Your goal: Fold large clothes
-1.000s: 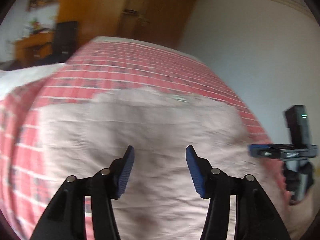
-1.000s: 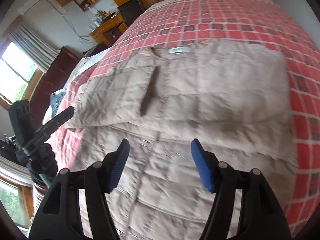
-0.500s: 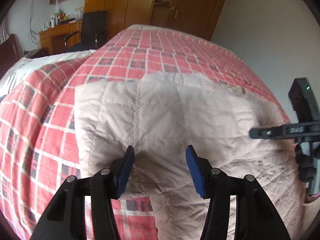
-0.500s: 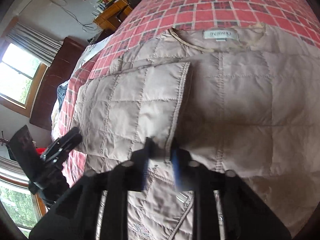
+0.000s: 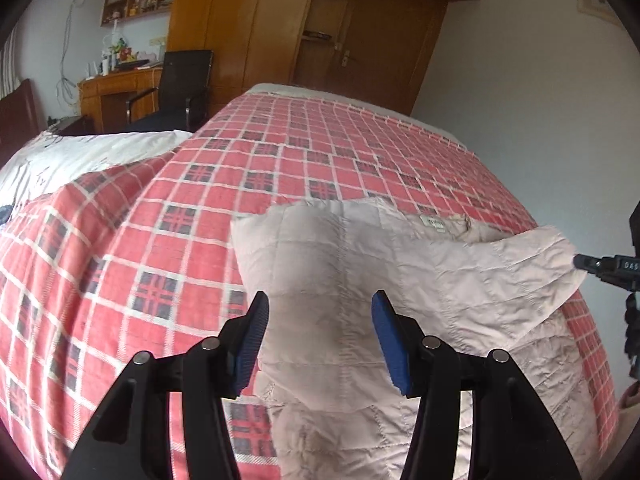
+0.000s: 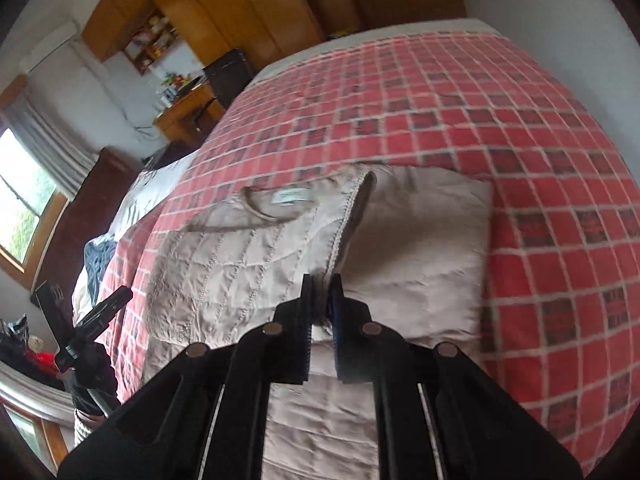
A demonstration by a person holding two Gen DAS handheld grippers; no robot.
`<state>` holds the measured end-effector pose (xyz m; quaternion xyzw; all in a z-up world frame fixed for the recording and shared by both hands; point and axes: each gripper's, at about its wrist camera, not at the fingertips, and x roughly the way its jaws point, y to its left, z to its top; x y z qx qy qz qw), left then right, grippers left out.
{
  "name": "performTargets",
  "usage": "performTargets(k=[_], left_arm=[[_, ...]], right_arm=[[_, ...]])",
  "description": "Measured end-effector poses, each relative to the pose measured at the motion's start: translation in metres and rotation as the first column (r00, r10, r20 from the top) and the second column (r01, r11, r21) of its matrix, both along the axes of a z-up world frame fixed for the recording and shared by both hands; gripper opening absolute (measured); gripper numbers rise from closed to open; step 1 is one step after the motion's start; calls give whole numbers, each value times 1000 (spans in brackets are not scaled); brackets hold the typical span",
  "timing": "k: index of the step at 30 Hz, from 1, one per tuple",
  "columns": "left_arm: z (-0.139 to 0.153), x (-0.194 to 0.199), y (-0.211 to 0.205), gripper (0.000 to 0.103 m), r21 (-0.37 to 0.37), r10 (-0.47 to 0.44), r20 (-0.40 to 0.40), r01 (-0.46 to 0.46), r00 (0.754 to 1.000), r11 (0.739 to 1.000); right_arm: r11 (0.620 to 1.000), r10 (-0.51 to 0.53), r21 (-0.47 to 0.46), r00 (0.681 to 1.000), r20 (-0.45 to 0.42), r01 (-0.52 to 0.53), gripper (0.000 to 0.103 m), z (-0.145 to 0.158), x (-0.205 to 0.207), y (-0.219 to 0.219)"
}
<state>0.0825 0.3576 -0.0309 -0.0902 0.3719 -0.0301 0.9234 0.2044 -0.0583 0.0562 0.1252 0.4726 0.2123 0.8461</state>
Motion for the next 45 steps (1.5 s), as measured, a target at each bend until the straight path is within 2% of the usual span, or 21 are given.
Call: performTargets(k=[4, 8, 11, 14, 17, 20, 23, 27, 30, 33, 35, 36, 38, 40, 41, 45], left_arm=[[-22, 18, -22, 54, 75, -6, -69, 12, 998, 997], [-45, 30, -28, 55, 137, 18, -130, 0, 991, 991], [-50, 32, -30, 55, 152, 13, -145, 10, 989, 988], [-41, 26, -29, 55, 150, 8, -144, 14, 990, 989], [-18, 15, -22, 54, 78, -8, -98, 16, 995, 997], [-2, 10, -29, 54, 73, -22, -67, 27, 998, 997], [-6, 13, -42, 54, 100, -40, -88, 49, 995, 994], [-32, 23, -53, 54, 154, -34, -159, 59, 987, 986], [-51, 25, -55, 54, 181, -37, -182, 71, 983, 981], [-45, 21, -54, 54, 169, -33, -180, 64, 983, 983], [-32, 9, -48, 54, 120, -40, -183, 62, 982, 991], [-24, 0, -45, 54, 97, -51, -175, 69, 983, 993], [-7, -27, -36, 62, 76, -70, -167, 83, 983, 994], [4, -61, -25, 72, 62, -91, -162, 102, 983, 993], [7, -78, -18, 73, 63, -95, -164, 106, 982, 992], [-1, -150, 4, 74, 84, -77, -230, 98, 970, 992]], right_arm=[[999, -42, -2, 998, -47, 41, 7, -31, 5, -23], [997, -56, -61, 989, -134, 48, 7, -77, 13, -16], [996, -52, -84, 986, -161, 39, 10, -96, 12, -13], [995, -58, -92, 988, -141, 45, 16, -88, 6, -17], [988, -93, -127, 995, -43, 87, 19, -55, -8, -22], [996, -51, -79, 999, 3, 51, 21, -36, -12, -17], [995, 19, -93, 999, -32, -21, 21, -46, -12, 5], [985, 9, -170, 995, -102, -26, 18, -81, -6, 20], [992, 2, -128, 990, -142, -20, 18, -100, -3, 14], [994, 4, -106, 993, -120, -17, 21, -87, -9, 10], [996, 28, -86, 997, -68, -34, 25, -66, -26, 3], [995, 41, -86, 998, -38, -44, 31, -55, -37, 0], [993, 78, -92, 997, 22, -76, 44, -35, -68, -11], [986, 123, -122, 989, 76, -113, 50, -20, -109, -28], [983, 134, -135, 987, 88, -122, 56, -18, -125, -34], [973, 169, -170, 982, 79, -154, 63, -23, -194, -70]])
